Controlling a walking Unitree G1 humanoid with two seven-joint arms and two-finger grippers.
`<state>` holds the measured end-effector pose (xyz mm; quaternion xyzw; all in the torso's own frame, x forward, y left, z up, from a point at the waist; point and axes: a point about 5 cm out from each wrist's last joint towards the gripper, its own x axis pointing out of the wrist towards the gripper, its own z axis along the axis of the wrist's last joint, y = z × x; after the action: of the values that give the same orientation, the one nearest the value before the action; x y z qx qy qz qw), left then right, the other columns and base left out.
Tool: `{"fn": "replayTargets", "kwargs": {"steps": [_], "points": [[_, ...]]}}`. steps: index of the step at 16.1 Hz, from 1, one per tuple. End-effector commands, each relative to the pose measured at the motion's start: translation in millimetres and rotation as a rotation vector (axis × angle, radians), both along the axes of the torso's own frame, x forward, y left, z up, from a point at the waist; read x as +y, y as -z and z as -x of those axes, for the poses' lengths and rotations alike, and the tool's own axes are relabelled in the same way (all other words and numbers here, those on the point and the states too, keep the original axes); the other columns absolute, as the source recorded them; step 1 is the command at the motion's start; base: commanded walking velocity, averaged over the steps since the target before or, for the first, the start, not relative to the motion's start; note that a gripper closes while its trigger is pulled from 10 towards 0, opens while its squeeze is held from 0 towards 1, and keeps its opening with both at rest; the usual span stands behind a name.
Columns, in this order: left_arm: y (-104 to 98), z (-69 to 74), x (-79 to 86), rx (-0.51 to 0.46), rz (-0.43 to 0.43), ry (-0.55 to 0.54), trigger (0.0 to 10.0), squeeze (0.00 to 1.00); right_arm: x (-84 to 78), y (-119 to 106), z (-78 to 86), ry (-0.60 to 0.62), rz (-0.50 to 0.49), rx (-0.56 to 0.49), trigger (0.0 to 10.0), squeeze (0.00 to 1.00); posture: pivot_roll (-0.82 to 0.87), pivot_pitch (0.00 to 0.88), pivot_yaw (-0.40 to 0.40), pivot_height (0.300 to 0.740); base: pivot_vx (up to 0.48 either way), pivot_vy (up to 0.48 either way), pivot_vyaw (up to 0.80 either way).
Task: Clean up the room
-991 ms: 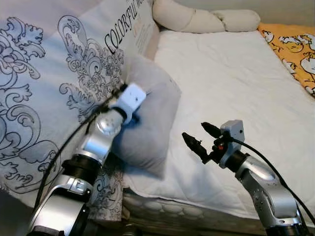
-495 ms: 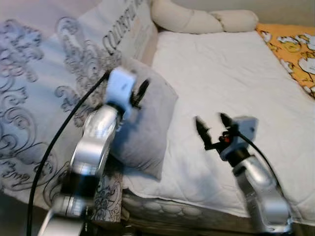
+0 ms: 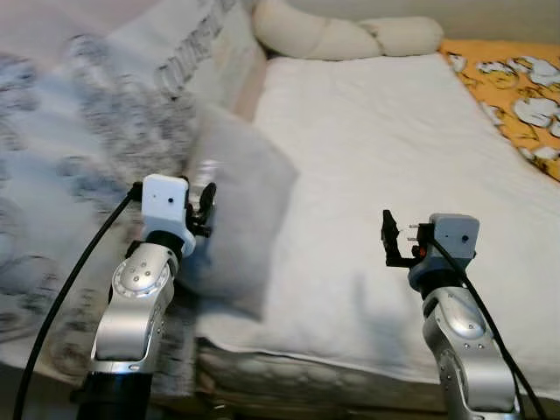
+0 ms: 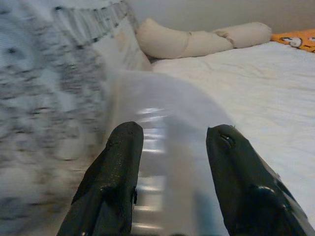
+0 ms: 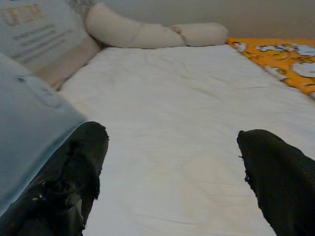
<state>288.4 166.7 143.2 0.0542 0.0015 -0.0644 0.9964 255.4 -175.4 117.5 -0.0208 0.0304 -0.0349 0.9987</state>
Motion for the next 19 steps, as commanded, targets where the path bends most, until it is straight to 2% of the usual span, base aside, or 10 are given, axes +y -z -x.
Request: {"fn": "replayTargets", "kwargs": {"steps": [1,5,8,10,12,17,19], "points": [[2,3.6,-1.9,0.015,0.003,-0.014,10.0,0.21,-5.2,-5,-2.9,0.023,0.012,-0.008,10.0,0.0,-0.05,0.0,0.039,0.74,0.0,-0.454,0.0],[3,7.6,-5.0,0.034,0.003,-0.031,10.0,0.22,-8.7,-6,-9.6,0.041,0.022,0.005,10.0,0.0,-0.03,0.0,0.022,0.74,0.0,-0.453,0.0],[6,0.7,-2.3,0.045,0.006,-0.05,10.0,0.2,-3.2,-1,-12.7,0.014,0.049,0.043,10.0,0.0,-0.04,0.0,0.028,0.74,0.0,-0.441,0.0],[15,0.8,-2.1,0.087,0.046,-0.069,10.0,0.21,1.2,-3,-17.4,0.01,0.032,0.044,10.0,0.0,-0.04,0.0,0.019,0.74,0.0,-0.442,0.0],[24,2.4,-1.4,0.12,0.031,-0.081,10.0,0.21,3.1,1,-17.8,0.002,0.06,0.067,10.0,0.0,-0.04,0.0,0.018,0.74,0.0,-0.439,0.0],[25,1.4,-2.4,0.126,0.002,-0.087,10.0,0.21,-0.7,5,-17.9,0.029,0.05,0.082,10.0,0.0,-0.04,0.0,0.024,0.74,0.0,-0.442,0.0],[26,1.3,-2.0,0.126,0.0,-0.09,10.0,0.21,-1.3,7,-17.5,0.034,0.057,0.088,10.0,0.0,-0.04,0.0,0.025,0.74,0.0,-0.442,0.69]]}}
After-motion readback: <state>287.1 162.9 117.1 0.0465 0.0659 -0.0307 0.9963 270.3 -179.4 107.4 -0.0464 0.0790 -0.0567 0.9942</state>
